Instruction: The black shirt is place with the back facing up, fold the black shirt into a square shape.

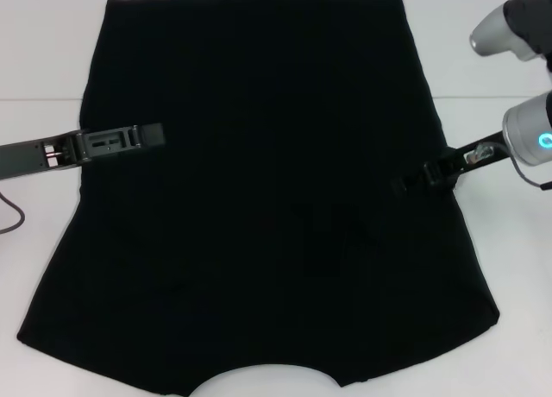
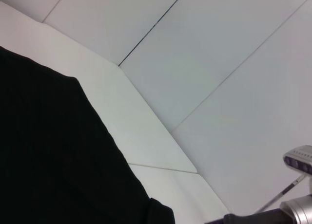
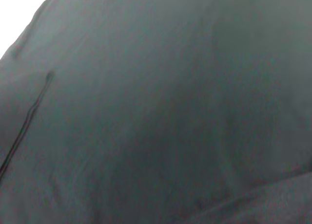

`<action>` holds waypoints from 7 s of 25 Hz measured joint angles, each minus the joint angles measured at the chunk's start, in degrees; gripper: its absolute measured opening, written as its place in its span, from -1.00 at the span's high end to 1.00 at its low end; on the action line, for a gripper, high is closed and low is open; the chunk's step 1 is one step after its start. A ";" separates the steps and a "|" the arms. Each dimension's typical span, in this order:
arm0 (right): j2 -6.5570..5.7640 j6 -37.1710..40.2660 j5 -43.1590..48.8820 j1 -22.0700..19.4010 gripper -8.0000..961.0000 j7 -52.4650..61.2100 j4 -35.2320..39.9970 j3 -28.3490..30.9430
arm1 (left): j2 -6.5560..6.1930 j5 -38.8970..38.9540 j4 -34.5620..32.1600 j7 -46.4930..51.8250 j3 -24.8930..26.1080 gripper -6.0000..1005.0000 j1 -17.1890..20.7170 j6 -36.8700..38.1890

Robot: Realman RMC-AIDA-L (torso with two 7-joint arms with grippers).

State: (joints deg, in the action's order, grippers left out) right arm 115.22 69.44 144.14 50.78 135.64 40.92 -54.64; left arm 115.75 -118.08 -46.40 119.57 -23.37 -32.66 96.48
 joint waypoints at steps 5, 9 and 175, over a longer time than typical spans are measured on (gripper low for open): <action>-0.92 -0.23 -0.17 0.42 -0.05 3.07 0.33 2.12 | -1.35 -3.62 -0.41 4.24 -0.04 -0.43 0.24 0.93; -1.07 0.39 -0.18 0.46 -0.14 4.07 0.71 4.18 | -2.34 -14.30 -2.42 10.85 0.33 -0.43 0.40 3.33; 0.26 37.76 1.07 -20.55 0.86 3.18 15.11 15.21 | -0.55 -26.96 1.79 15.11 0.55 0.88 0.34 16.06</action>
State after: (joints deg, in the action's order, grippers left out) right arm 115.48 107.20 145.22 30.23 138.82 56.02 -39.43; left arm 115.20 -145.04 -44.61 134.68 -22.82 -32.33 112.54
